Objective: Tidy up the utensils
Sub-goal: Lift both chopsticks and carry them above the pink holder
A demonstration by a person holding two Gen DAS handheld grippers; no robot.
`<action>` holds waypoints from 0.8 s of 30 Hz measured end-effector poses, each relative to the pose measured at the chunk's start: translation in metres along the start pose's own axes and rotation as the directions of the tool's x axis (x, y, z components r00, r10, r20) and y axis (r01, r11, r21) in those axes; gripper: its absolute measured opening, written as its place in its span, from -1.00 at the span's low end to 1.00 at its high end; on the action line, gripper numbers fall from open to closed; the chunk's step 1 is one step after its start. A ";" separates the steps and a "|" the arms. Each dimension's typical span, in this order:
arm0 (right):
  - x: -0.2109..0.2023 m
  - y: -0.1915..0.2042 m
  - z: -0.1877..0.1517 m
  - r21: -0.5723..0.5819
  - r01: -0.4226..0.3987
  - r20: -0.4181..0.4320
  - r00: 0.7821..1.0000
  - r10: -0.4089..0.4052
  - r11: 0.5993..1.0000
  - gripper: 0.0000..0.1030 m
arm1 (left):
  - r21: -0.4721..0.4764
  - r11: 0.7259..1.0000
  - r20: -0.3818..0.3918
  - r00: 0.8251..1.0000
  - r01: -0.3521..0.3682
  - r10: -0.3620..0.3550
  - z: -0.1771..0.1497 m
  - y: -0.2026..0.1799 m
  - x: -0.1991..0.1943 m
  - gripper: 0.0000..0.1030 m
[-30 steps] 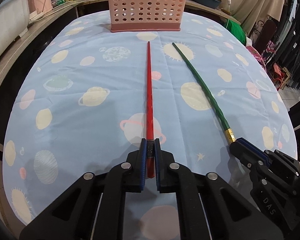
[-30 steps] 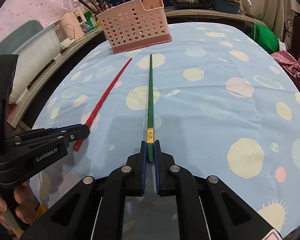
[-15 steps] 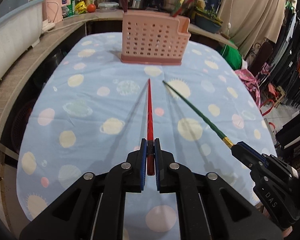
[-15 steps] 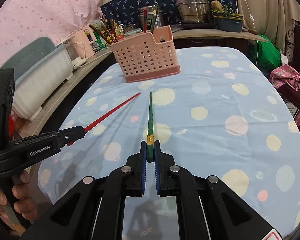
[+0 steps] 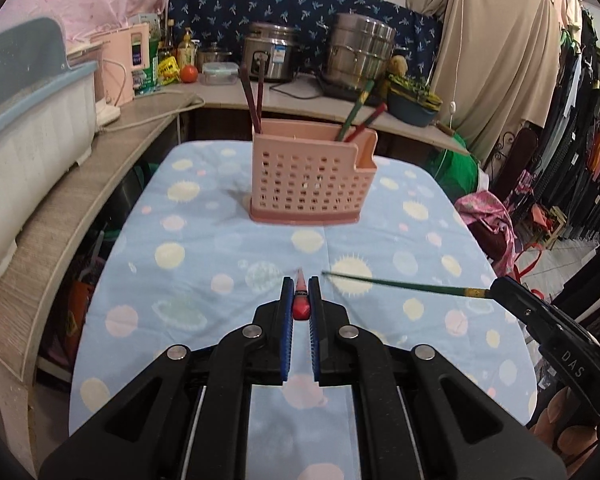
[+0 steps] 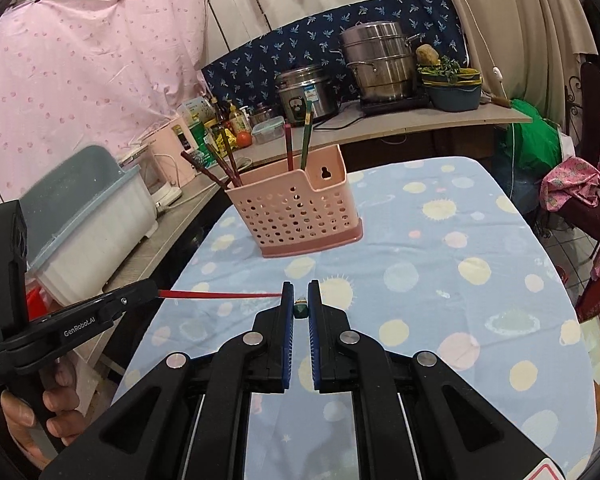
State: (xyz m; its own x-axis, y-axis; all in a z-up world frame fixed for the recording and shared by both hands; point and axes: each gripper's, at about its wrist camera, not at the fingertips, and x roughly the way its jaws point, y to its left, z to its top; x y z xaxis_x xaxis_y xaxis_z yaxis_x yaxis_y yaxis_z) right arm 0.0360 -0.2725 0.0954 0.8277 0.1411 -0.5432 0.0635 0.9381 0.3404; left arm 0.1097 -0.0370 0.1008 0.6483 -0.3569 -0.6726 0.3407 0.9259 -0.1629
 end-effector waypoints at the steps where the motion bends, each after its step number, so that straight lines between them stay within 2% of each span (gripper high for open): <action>1: 0.001 0.001 0.005 -0.002 -0.002 0.007 1.000 0.002 1.000 -0.87 | 0.001 1.000 0.012 1.000 -0.001 0.001 0.007 0.000 -0.001 -0.87; 14: 0.013 0.010 0.059 -0.023 -0.026 0.073 0.997 0.028 0.999 -0.87 | 0.014 1.000 0.085 0.996 -0.021 0.020 0.062 0.001 0.007 -0.87; 24: 0.020 0.022 0.109 -0.028 -0.057 0.145 0.988 0.061 0.998 -0.87 | 0.011 1.000 0.171 0.985 0.008 -0.009 0.116 -0.001 -0.008 -0.87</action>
State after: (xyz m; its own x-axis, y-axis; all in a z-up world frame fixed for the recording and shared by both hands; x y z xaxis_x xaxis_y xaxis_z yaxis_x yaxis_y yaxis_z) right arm 0.1142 -0.2832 0.1757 0.9022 0.1503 -0.4042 0.0002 0.9372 0.3489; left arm 0.1831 -0.0496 0.1901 0.7521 -0.3814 -0.5375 0.3530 0.9218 -0.1601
